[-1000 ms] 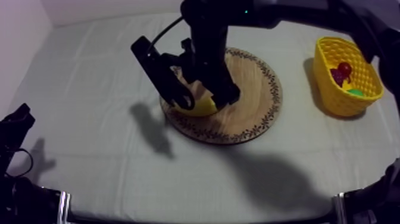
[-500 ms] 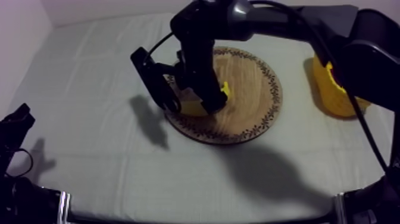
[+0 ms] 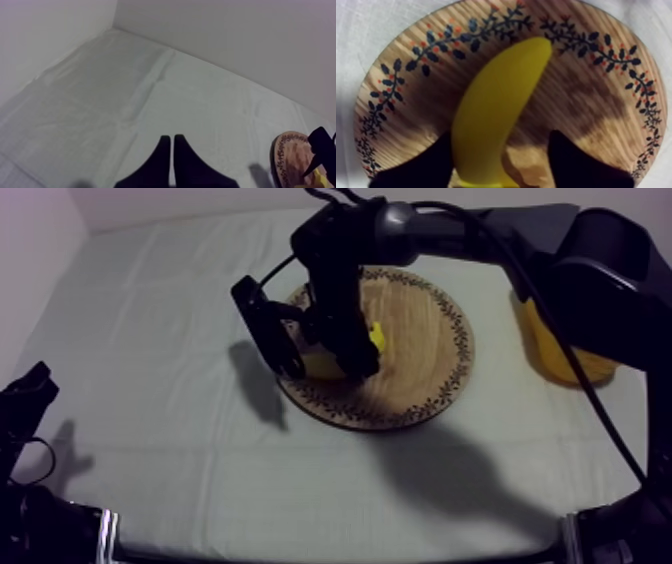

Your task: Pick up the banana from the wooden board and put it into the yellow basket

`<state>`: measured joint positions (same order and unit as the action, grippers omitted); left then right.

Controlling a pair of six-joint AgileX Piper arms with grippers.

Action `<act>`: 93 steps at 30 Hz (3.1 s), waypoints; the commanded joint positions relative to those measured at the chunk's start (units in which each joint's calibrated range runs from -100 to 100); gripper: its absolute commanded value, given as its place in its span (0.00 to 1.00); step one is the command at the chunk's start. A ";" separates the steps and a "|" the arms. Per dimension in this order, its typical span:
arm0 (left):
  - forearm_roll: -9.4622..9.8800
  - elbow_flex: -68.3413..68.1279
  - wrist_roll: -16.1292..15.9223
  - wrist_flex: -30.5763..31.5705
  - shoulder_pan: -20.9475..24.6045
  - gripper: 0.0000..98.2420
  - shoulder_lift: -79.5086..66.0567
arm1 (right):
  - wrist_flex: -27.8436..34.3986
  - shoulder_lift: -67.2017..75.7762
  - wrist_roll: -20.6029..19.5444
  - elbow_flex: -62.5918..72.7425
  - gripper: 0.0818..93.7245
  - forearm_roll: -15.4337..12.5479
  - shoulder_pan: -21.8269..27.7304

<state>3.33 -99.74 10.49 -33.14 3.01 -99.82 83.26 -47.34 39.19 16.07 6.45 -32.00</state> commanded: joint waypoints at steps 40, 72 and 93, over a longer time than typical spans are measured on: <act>-0.03 -0.03 -0.01 -0.01 -0.01 0.00 0.00 | 2.75 26.42 1.71 -6.97 0.19 1.14 1.67; -0.03 -0.03 -0.01 -0.01 -0.01 0.00 0.00 | 7.51 37.97 -15.35 -11.13 0.21 2.45 10.19; -0.03 -0.03 -0.01 -0.01 -0.01 0.00 0.00 | 11.84 42.49 -19.34 -17.01 0.24 0.40 27.64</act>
<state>3.33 -99.74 10.49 -33.10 3.01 -99.82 95.23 -4.89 19.81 -0.72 6.95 -6.27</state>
